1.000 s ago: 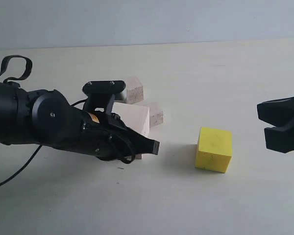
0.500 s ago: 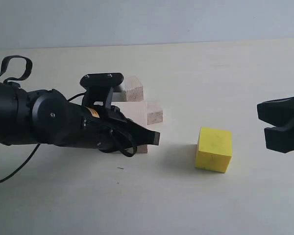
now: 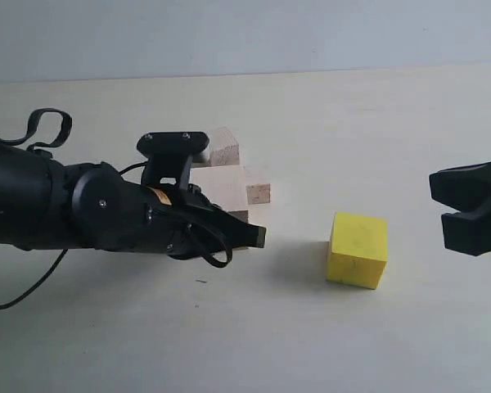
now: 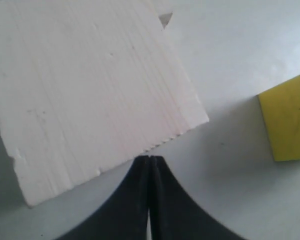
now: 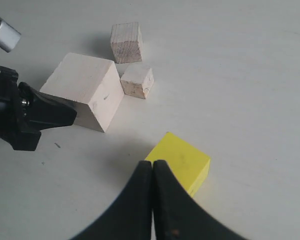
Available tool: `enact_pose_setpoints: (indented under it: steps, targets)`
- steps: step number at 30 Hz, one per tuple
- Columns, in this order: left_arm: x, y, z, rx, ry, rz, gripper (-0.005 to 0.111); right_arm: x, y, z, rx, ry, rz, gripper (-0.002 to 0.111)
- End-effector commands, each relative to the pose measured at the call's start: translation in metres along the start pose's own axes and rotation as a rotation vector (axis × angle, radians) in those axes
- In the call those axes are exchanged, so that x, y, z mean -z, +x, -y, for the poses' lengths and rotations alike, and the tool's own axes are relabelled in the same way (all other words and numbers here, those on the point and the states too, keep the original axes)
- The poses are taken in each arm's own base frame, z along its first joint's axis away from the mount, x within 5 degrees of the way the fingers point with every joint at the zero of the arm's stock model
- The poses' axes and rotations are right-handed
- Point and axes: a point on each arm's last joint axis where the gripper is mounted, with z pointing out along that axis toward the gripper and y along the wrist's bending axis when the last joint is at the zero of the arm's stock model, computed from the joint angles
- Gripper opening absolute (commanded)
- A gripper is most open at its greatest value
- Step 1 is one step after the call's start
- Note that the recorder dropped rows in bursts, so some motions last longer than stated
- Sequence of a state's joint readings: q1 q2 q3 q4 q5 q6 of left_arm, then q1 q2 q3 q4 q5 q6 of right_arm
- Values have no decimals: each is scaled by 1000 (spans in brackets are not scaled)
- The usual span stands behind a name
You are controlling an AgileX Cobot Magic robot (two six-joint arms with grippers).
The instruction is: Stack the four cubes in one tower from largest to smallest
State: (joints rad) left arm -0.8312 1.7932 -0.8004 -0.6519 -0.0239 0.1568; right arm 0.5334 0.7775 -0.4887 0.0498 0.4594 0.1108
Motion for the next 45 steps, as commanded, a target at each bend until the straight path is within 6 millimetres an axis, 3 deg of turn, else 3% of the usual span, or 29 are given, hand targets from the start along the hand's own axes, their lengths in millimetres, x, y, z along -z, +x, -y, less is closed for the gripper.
enact_pose_setpoints:
  steps: [1, 9, 20, 45]
  targets:
    - [9, -8, 5, 10, 19, 45, 0, 1, -3, -1, 3, -4, 14, 0]
    - [14, -9, 6, 7, 28, 46, 0, 1, -3, -1, 3, -4, 14, 0]
    - [14, -12, -19, 17, -12, -20, 0, 1, -3, -1, 5, -3, 12, 0]
    - [14, -15, -12, 0, -9, 56, 0, 1, -4, -1, 5, -4, 18, 0]
